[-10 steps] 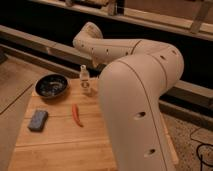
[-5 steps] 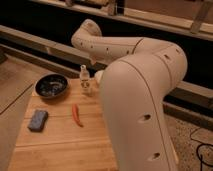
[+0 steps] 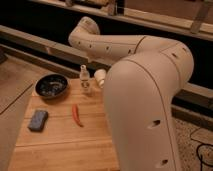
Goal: Place the eraser in the ceramic cup
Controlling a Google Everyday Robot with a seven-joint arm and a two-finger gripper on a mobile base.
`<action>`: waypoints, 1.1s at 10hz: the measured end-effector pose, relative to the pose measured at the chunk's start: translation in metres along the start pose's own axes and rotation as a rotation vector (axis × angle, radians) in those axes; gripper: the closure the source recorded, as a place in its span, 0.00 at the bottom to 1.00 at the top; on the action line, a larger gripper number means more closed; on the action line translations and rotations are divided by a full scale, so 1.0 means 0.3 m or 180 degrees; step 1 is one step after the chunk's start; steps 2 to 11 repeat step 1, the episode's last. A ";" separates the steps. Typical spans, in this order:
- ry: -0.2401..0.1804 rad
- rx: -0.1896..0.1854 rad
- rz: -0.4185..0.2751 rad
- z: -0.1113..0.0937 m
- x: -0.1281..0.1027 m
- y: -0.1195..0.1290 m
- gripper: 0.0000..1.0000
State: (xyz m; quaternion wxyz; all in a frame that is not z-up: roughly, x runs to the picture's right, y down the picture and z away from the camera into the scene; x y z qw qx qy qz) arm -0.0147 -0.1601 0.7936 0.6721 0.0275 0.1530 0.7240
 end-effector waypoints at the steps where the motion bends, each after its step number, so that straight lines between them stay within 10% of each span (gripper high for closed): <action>1: 0.0001 0.0001 -0.0001 0.001 0.001 0.000 0.20; 11: 0.0001 0.0001 -0.0001 0.001 0.001 0.000 0.20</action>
